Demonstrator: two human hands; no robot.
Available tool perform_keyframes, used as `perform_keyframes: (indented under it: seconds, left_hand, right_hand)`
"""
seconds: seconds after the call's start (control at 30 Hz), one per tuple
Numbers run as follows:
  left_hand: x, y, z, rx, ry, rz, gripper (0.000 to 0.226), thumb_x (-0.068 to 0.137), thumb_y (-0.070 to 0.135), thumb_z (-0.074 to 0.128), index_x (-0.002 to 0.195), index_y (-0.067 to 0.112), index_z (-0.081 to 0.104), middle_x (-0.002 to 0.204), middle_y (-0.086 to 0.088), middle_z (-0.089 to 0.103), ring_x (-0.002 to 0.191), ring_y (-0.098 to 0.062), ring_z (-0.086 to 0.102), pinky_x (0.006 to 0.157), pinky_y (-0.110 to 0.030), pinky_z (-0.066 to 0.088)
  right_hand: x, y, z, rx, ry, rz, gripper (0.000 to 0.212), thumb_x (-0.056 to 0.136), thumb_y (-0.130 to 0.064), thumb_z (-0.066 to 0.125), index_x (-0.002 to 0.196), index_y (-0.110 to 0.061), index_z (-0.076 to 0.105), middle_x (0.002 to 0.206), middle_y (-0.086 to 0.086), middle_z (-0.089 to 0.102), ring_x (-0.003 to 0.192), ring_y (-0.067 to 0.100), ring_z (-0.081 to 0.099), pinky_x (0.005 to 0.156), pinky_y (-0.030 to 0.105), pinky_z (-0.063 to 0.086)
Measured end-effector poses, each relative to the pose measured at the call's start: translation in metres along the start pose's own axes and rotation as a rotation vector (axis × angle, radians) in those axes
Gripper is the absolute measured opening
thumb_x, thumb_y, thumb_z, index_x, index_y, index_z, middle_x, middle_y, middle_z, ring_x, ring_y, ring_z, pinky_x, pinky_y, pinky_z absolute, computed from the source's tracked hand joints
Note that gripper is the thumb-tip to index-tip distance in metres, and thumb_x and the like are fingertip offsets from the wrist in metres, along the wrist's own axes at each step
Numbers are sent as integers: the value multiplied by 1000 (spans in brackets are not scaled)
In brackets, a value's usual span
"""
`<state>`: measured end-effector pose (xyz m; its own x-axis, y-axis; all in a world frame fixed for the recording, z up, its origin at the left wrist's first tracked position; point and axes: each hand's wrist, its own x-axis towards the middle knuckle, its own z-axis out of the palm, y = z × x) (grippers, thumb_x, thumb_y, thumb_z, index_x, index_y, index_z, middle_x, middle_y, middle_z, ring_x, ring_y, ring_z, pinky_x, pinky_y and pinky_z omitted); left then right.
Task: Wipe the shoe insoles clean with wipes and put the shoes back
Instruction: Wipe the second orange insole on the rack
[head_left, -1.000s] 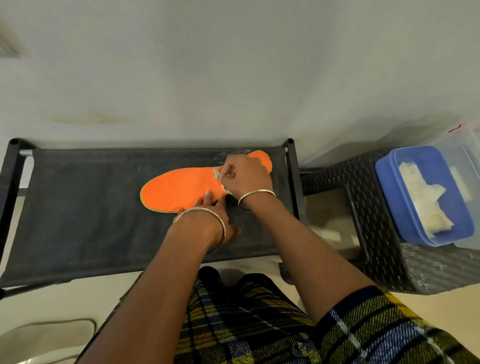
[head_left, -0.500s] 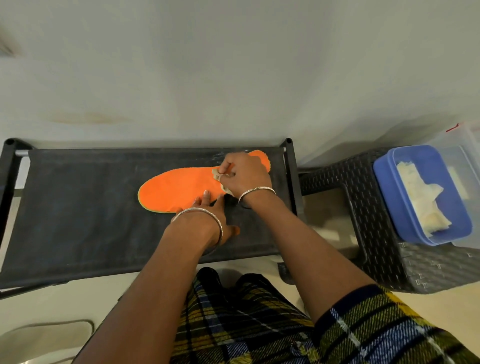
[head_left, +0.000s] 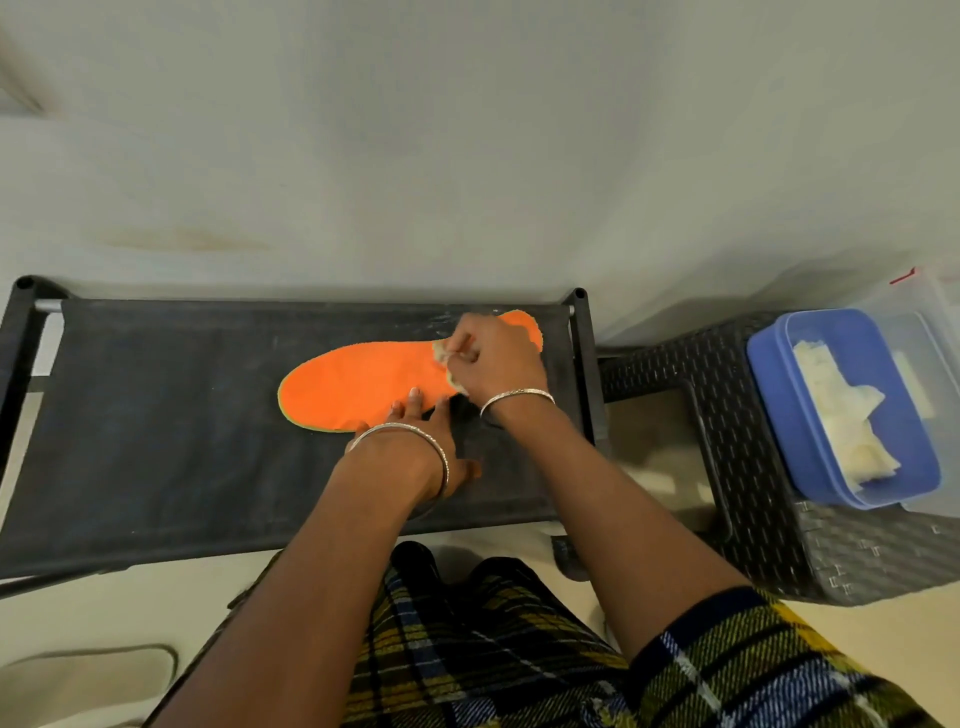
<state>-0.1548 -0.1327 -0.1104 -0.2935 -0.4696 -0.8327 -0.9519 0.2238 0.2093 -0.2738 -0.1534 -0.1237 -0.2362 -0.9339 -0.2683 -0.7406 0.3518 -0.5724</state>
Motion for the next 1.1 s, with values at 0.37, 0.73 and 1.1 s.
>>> perform_keyframes:
  seconds: [0.37,0.73,1.1]
  left_hand:
    - [-5,0,-3,21,-30,0,91,94,57,47,153,25,-14,159,-7,-22,149,-32,-8,119,-54,11]
    - [-6,-2,-5,17,-41,9,91,94,57,47,153,25,-15,159,-6,-23,149,-31,-8,119,-54,12]
    - [-1,-1,-3,-1,-31,-10,93,93,57,49,152,27,-16,159,-6,-23,149,-30,-9,119,-53,11]
  right_hand:
    - [6,16,-17,-114,252,145,7,92,-20,60,91,-18,66,97,5,69,91,32,64,74,36,52]
    - [6,32,-34,-79,279,176,7,88,-28,65,91,-22,66,91,4,70,89,33,66,75,38,54]
    - [5,13,-15,-117,11,80,17,86,-37,68,77,-24,63,80,-6,64,84,25,65,76,35,54]
